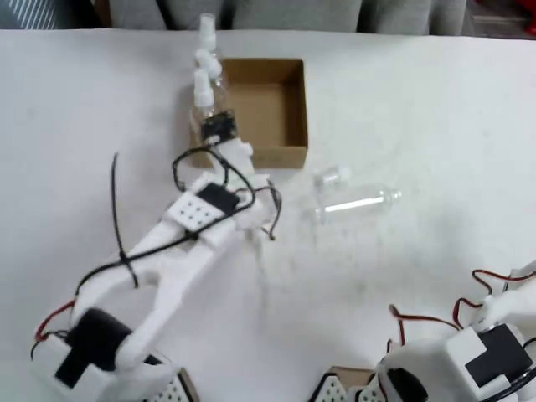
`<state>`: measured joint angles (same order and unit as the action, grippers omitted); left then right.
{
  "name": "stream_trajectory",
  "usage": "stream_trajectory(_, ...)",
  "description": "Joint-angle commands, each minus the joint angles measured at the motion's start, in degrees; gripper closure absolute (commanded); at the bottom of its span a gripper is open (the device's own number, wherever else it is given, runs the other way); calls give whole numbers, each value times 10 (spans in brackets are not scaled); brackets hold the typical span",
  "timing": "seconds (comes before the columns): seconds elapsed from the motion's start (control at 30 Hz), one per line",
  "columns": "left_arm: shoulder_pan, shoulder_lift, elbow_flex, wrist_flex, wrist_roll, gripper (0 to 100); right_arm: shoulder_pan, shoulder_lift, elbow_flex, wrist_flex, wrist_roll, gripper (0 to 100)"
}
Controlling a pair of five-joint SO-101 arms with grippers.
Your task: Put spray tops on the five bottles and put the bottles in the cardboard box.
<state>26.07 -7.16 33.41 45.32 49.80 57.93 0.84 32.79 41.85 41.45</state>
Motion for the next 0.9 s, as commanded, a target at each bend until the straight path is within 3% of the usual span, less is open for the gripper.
stream_trajectory(0.0, 9, -58, 21, 1, 2, 921, 2, -7, -4, -11, 7, 968)
stream_trajectory(0.17, 8, -29, 40, 4, 1, 771, 1, -7, -4, -11, 7, 968)
stream_trajectory(0.4, 8, 54, 21, 11, 0, 817, 1, -7, -4, -11, 7, 968)
stream_trajectory(0.87, -7, 153, -65, 47, 0, 816, -4, -7, -4, -8, 7, 968)
